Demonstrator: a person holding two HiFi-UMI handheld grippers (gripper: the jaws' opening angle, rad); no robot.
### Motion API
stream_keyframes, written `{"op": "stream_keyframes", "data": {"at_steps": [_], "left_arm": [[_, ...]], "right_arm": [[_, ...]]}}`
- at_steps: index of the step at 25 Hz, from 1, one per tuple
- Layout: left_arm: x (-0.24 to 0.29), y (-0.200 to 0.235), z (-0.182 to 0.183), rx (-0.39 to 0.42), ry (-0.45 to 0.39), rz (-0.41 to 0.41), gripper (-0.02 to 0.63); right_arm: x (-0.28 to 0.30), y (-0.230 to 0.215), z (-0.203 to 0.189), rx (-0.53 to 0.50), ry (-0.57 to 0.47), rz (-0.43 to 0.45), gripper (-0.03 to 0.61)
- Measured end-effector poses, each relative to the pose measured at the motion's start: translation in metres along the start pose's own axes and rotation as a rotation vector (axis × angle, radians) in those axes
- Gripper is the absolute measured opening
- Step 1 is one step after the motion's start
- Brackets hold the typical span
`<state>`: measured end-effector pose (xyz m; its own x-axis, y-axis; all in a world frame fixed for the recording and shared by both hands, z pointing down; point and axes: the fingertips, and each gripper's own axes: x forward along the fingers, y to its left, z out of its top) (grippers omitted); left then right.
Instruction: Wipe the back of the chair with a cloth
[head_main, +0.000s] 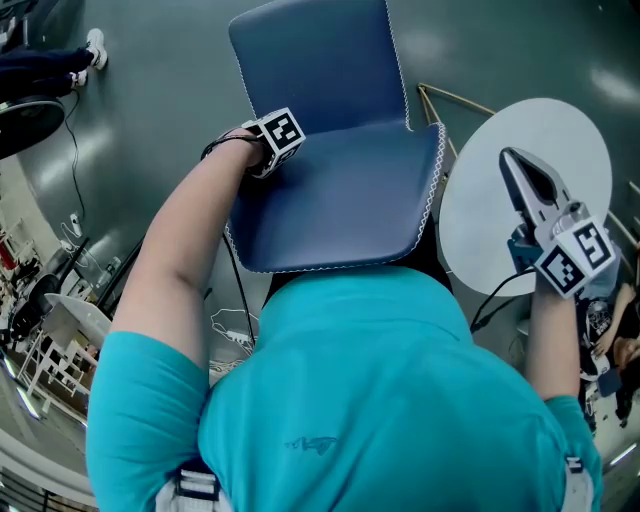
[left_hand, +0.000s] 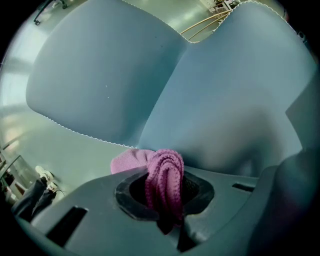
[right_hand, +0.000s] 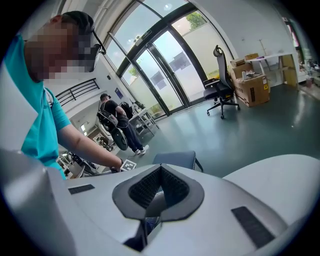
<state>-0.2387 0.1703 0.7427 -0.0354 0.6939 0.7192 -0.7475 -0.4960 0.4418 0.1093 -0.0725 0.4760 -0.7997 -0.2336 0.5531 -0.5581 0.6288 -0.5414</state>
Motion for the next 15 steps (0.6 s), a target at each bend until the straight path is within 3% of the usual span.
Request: {"op": "stream_keyframes", "data": {"at_steps": [9,15], "left_arm": [[0.005,0.004,0.017,-0.006,-0.023,-0.023,0.058],[0.007,0.005,0.018,-0.013,0.007,-0.031,0.058]], "right_arm": [[-0.008,-0.007,-0.001,0.007,0.01,-0.003,-0.008],[-0.009,-0.01,-0.003,0.024,0.011,-0.01,-0.008]]}}
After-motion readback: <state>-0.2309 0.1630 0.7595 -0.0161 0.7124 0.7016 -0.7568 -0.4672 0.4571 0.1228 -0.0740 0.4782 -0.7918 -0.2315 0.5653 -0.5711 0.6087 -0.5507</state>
